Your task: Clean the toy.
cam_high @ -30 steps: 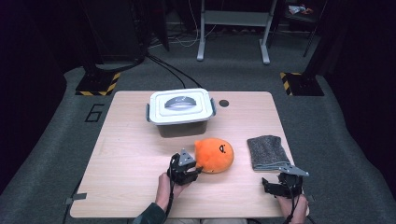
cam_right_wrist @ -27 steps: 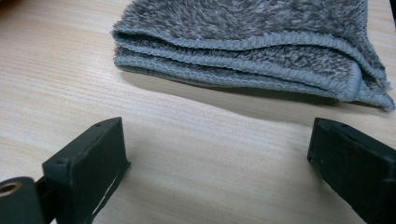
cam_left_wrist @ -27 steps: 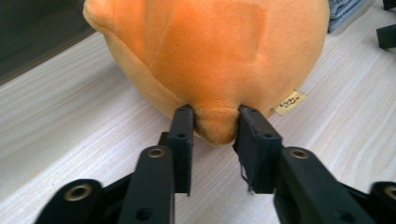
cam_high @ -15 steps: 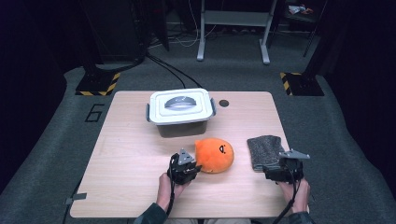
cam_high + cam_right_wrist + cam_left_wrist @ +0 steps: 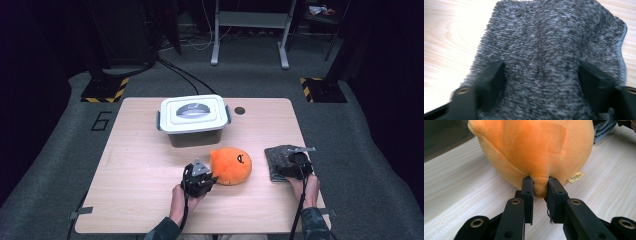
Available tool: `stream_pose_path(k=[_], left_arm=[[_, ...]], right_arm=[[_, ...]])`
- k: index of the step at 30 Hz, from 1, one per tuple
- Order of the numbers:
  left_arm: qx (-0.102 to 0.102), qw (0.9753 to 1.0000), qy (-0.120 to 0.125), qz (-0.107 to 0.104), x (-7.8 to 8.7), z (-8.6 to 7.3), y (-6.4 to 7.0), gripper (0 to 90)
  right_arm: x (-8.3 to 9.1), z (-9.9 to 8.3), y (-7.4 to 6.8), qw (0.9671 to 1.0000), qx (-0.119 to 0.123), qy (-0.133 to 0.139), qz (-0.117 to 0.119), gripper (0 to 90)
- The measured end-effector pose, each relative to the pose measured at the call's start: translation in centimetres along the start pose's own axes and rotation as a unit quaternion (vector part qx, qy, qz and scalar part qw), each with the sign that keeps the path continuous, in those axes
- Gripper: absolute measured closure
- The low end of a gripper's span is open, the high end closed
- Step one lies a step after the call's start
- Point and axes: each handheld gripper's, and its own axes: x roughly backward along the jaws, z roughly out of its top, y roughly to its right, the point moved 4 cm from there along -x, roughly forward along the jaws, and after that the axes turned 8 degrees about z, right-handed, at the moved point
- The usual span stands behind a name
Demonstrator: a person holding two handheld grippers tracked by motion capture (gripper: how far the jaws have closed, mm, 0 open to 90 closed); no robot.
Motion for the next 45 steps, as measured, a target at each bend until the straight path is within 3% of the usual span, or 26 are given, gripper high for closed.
stream_pose_path(k=[1, 4, 7, 11, 12, 13, 16, 20, 24, 29, 37, 45], left_arm=[[-0.003, 1.0000, -0.001, 0.001, 0.0, 0.0, 0.0, 76.9], [-0.009, 0.9999, -0.004, 0.004, 0.0, 0.0, 0.0, 77.3], [-0.014, 0.9999, -0.007, 0.004, 0.1, -0.1, -0.1, 77.5], [-0.021, 0.9998, -0.003, -0.003, 0.1, -0.2, 0.0, 77.5], [-0.023, 0.9997, 0.000, -0.003, 0.1, -0.2, 0.0, 77.6], [-0.026, 0.9997, 0.000, -0.003, 0.1, -0.2, 0.0, 77.5], [-0.029, 0.9996, 0.005, -0.006, 0.1, -0.1, 0.1, 77.9], [-0.053, 0.9985, 0.008, -0.002, 0.2, 0.1, 0.3, 78.9], [-0.054, 0.9984, 0.015, -0.004, 0.2, 0.2, 0.4, 79.4], [-0.066, 0.9976, 0.016, -0.007, 0.2, 0.5, 0.5, 79.9], [-0.069, 0.9974, 0.019, -0.012, 0.2, 1.1, 0.6, 80.5], [-0.101, 0.9946, 0.015, -0.013, 0.1, 2.1, 0.7, 81.3]], right_arm=[[0.1, -0.1, -0.1, 1.0000, -0.009, -0.001, 0.003, 33.5], [0.3, -0.2, 0.1, 0.9999, -0.007, 0.009, 0.004, 49.9], [0.4, -0.3, -0.1, 0.9997, -0.019, 0.013, 0.007, 60.2], [0.6, -0.6, 0.1, 0.9993, -0.017, 0.028, 0.016, 70.6], [0.7, -0.7, 0.1, 0.9988, -0.031, 0.030, 0.023, 72.5], [0.8, -0.8, 0.4, 0.9988, -0.022, 0.035, 0.027, 73.4], [1.2, -1.0, 0.6, 0.9976, -0.035, 0.042, 0.043, 75.9], [2.5, -1.2, 0.9, 0.9957, -0.050, 0.053, 0.056, 77.0], [3.9, -1.1, 0.9, 0.9938, -0.052, 0.068, 0.071, 77.0], [5.4, -0.3, -0.2, 0.9914, -0.044, 0.086, 0.088, 77.0], [7.5, 1.8, -2.5, 0.9860, -0.017, 0.115, 0.119, 77.1], [9.2, 3.9, -5.3, 0.9795, 0.012, 0.129, 0.154, 77.1]])
